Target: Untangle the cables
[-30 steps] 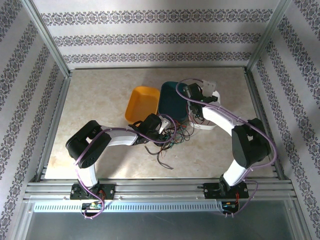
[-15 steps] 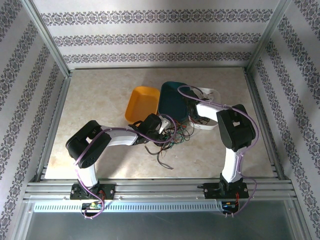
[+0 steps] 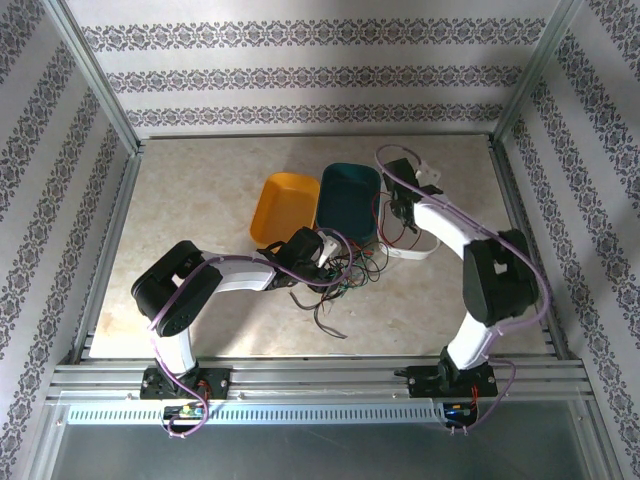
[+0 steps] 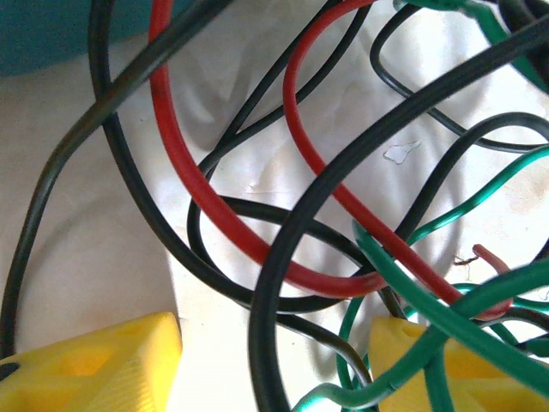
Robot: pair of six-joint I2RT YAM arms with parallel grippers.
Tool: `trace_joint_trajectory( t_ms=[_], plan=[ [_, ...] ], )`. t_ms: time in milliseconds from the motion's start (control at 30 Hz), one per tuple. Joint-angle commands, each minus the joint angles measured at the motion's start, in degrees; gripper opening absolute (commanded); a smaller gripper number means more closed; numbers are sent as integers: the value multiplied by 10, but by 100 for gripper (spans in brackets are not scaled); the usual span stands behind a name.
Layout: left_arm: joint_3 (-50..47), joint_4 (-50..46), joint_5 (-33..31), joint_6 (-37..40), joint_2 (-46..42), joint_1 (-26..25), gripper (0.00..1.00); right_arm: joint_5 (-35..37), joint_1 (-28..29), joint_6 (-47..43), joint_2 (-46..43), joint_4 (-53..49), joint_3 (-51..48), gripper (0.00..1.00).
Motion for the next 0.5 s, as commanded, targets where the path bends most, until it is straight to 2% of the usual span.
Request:
trace_joint_trajectory(
  t_ms=[0, 67, 233, 367, 467],
  plan=[
    [-8, -61, -12, -3, 15, 6, 61, -11, 10, -52, -43, 34, -15, 60],
    [-7, -60, -11, -3, 15, 6, 61, -46, 11, -80, -57, 55, -22, 61],
    [-9, -58, -10, -2, 12, 6, 61, -192, 23, -129, -62, 77, -25, 60],
    [-10, -57, -10, 0, 13, 6, 61, -224, 52, -159, -41, 68, -22, 60],
    [-10, -57, -10, 1, 14, 6, 61, -221, 64, -158, -23, 57, -20, 60]
  ],
)
